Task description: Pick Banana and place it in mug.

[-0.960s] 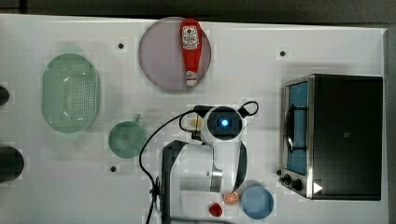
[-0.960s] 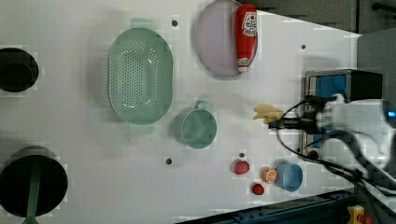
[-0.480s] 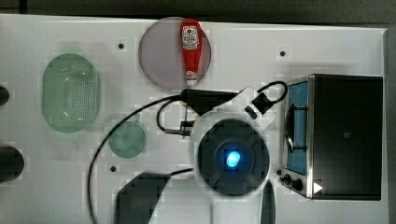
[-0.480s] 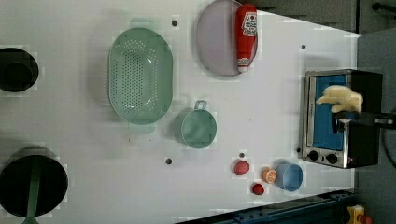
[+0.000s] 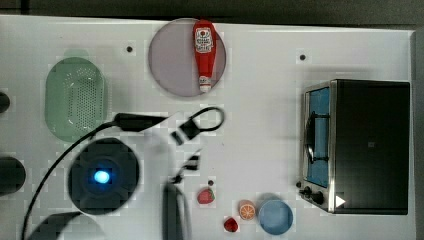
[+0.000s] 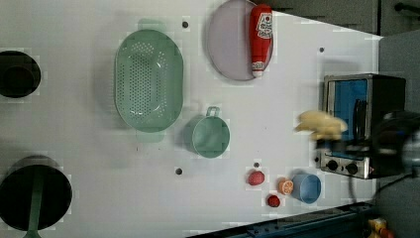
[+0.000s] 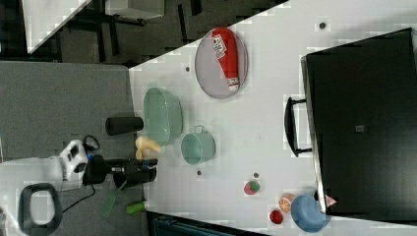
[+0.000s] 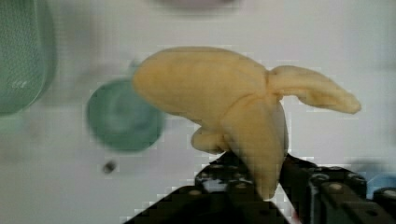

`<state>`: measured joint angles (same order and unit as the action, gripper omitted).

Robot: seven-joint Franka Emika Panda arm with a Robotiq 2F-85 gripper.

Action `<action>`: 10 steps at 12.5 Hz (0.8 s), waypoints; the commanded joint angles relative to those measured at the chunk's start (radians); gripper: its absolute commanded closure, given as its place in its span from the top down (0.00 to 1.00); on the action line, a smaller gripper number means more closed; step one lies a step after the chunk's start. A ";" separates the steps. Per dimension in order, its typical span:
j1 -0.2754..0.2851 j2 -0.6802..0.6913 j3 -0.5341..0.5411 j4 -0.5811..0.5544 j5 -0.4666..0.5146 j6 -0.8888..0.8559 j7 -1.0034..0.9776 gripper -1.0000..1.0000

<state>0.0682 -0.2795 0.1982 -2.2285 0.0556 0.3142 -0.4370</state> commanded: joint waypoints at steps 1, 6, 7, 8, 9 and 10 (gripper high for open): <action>0.014 0.016 0.139 -0.050 0.106 0.061 0.330 0.27; 0.014 0.121 0.208 -0.161 0.106 0.335 0.528 0.27; 0.014 0.192 0.212 -0.155 0.105 0.380 0.529 0.27; 0.013 0.236 0.211 -0.150 0.105 0.433 0.530 0.27; 0.014 0.276 0.211 -0.147 0.104 0.487 0.530 0.27; 0.014 0.308 0.213 -0.149 0.098 0.516 0.530 0.27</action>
<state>0.0911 0.0355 0.4209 -2.3496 0.1339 0.8501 0.0170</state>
